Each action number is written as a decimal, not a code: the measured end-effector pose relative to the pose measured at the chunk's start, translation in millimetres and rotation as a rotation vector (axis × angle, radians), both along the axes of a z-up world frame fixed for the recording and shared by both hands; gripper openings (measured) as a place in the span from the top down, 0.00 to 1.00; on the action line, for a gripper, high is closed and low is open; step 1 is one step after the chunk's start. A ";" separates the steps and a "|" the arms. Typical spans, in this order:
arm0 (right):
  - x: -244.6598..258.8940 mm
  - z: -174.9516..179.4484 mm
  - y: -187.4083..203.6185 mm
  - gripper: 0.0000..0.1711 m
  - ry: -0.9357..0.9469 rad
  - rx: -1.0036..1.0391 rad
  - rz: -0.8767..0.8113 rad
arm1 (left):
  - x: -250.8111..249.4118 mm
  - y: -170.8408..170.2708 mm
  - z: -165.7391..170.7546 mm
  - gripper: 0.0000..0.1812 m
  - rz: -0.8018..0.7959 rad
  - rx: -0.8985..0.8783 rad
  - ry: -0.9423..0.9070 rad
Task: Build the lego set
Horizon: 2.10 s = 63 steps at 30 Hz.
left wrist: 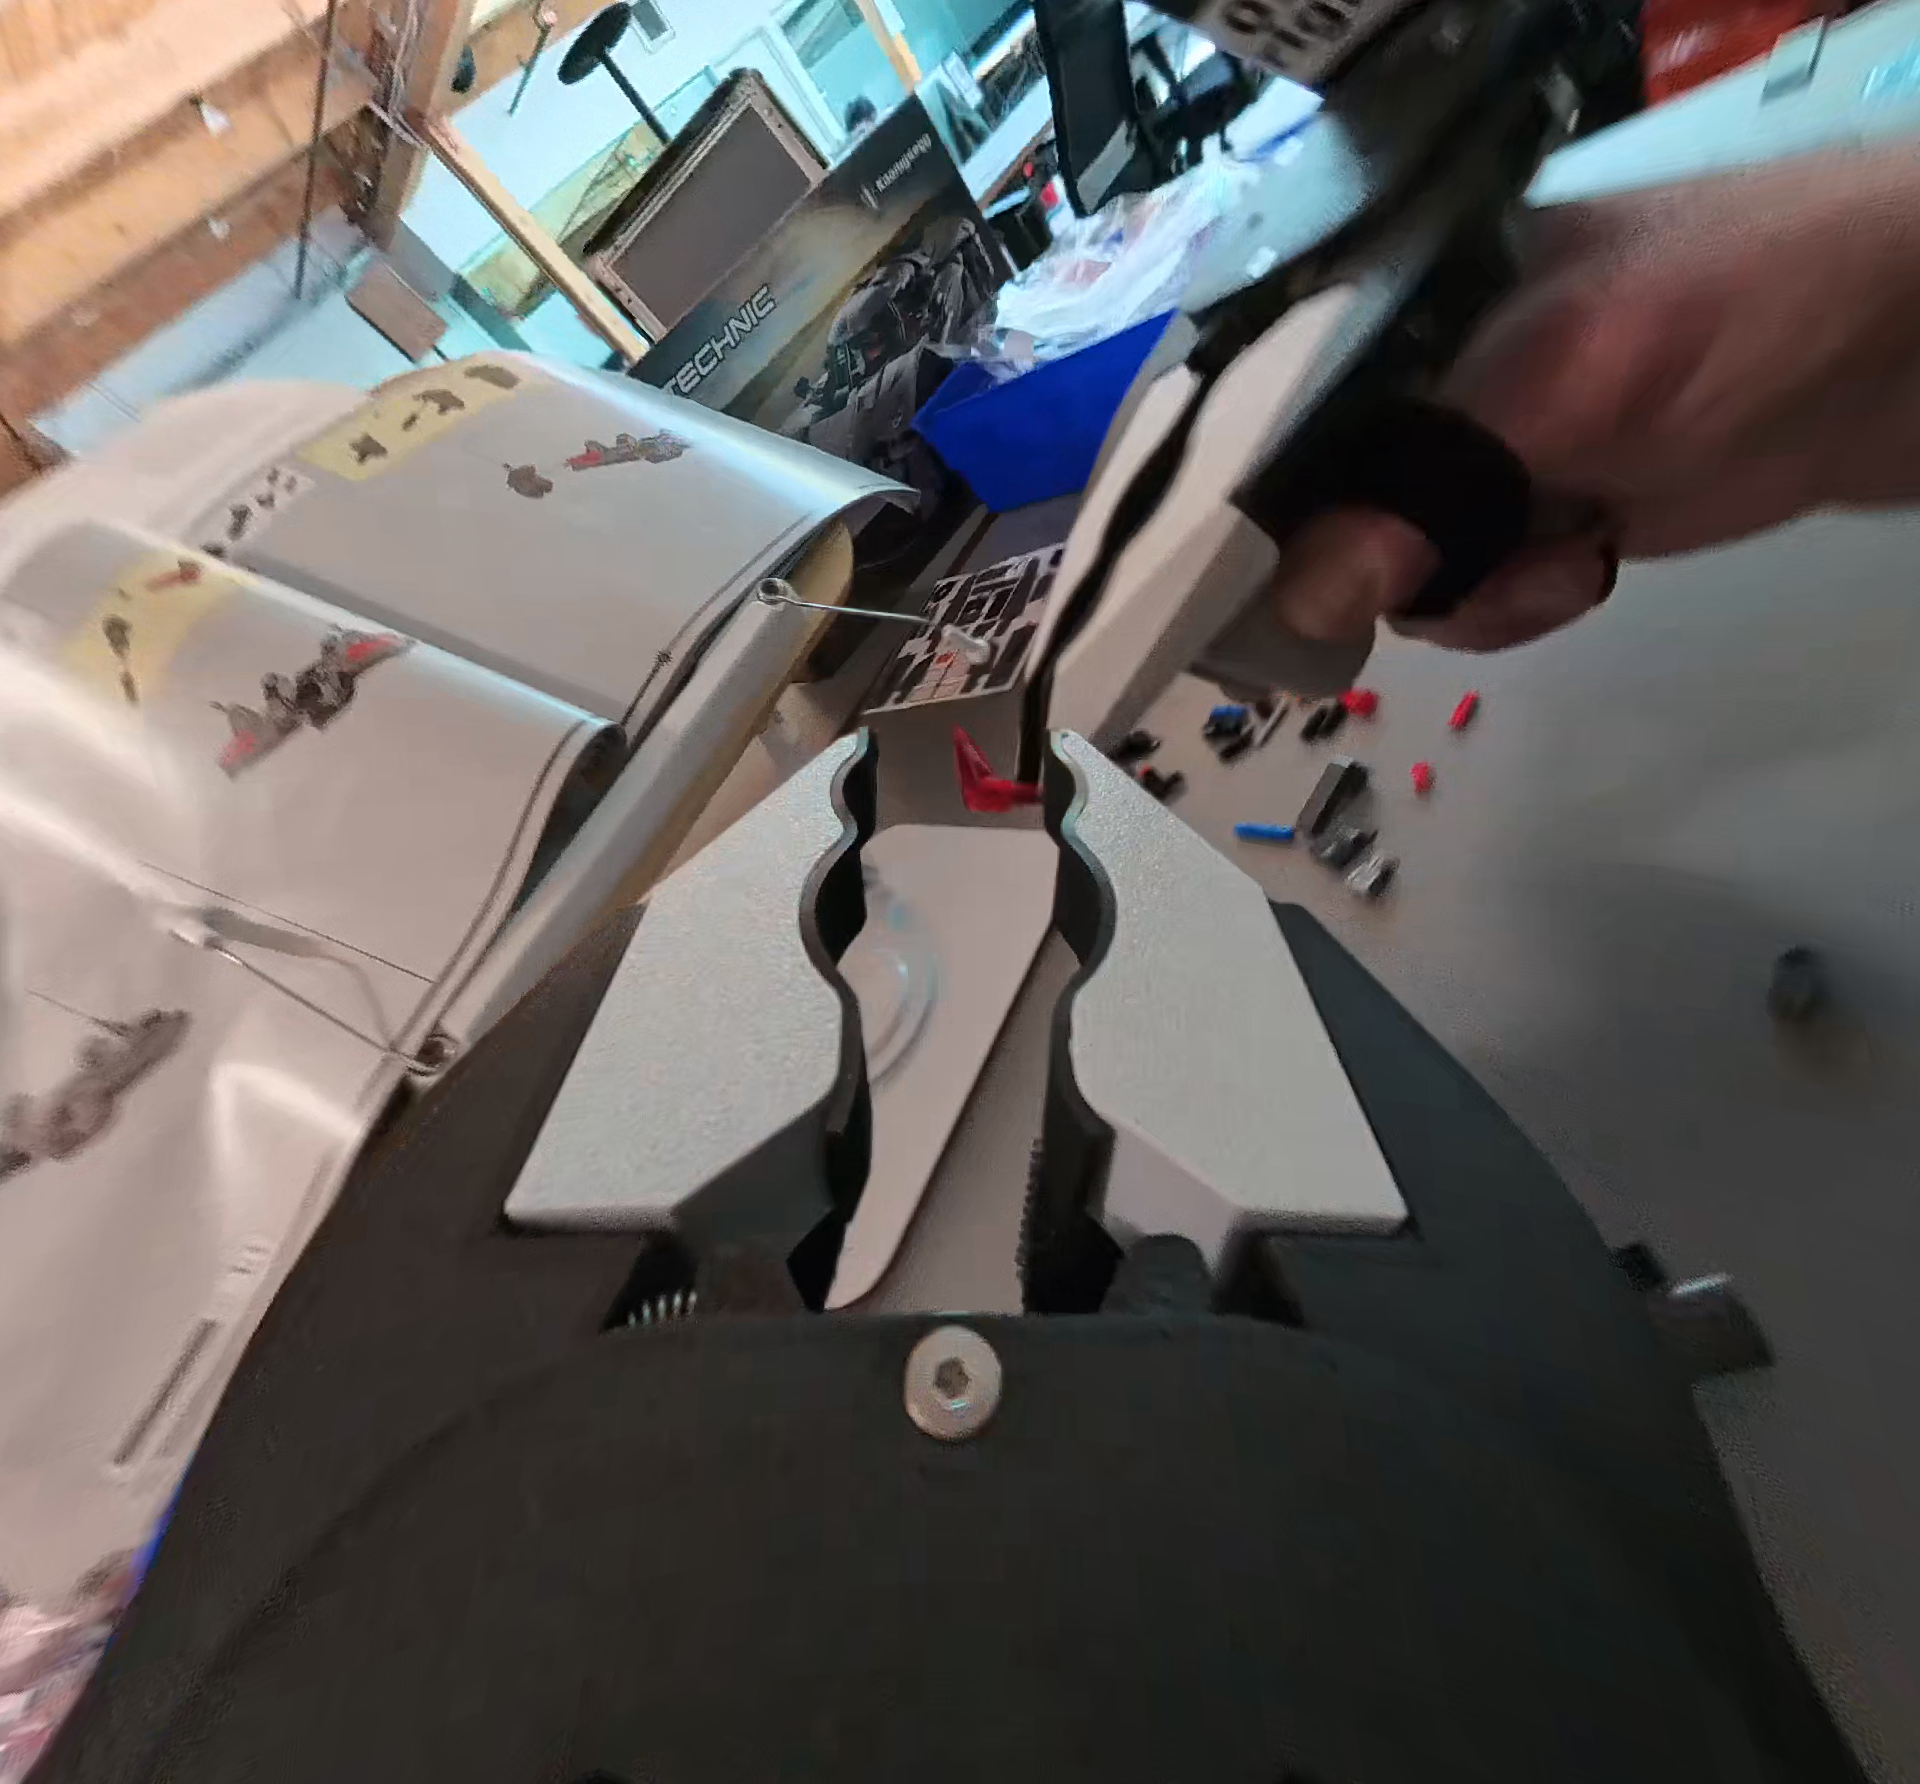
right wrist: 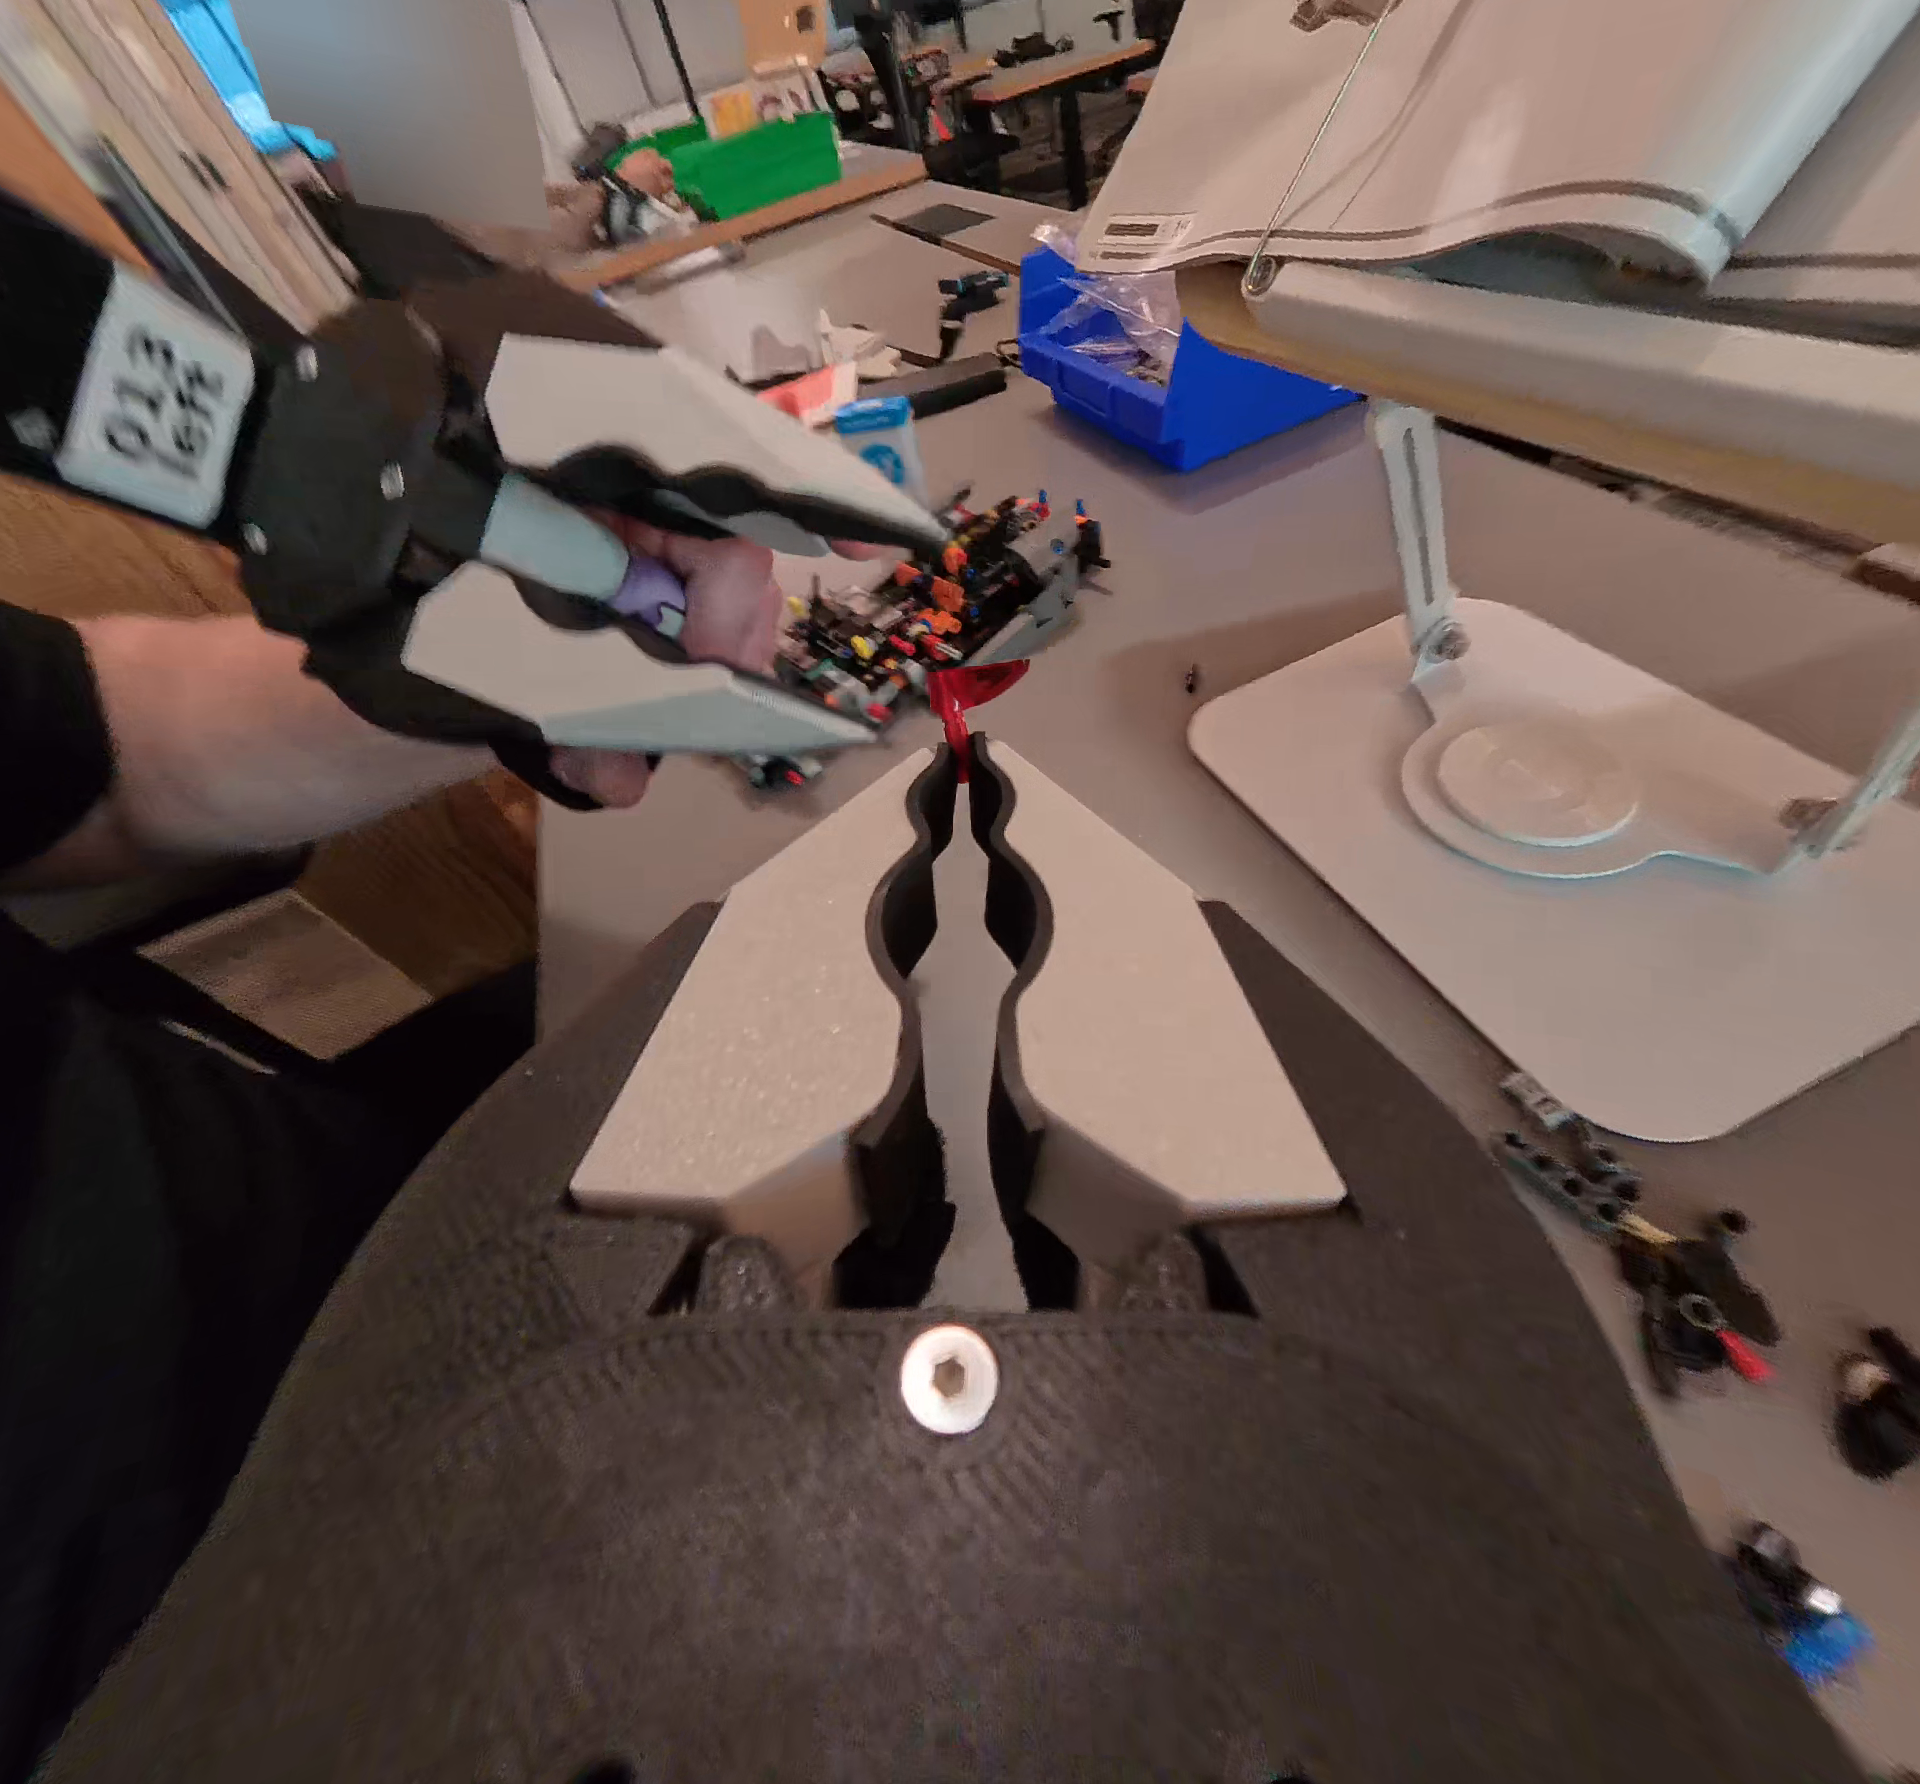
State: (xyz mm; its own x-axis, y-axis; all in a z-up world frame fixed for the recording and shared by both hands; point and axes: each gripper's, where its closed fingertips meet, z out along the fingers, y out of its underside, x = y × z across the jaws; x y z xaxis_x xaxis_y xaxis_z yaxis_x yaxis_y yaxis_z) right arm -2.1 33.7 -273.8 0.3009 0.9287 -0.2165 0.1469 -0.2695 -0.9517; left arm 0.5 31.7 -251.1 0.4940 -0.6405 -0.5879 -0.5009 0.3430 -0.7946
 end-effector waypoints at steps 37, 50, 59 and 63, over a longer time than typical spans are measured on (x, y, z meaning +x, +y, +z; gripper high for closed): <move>-11.8 27.9 -2.9 1.00 0.285 -0.341 0.147 | -6.3 7.2 6.4 0.90 0.148 0.311 0.266; -37.6 31.4 -15.1 1.00 0.090 -0.296 0.142 | -31.0 -4.9 11.7 0.90 0.134 0.450 0.500; -60.3 42.4 -21.9 1.00 0.082 -0.274 0.176 | -54.4 -11.3 22.9 0.90 0.150 0.381 0.310; -66.3 52.8 -28.1 0.97 0.133 -0.299 0.230 | -60.6 -18.7 34.8 0.90 0.097 0.276 0.110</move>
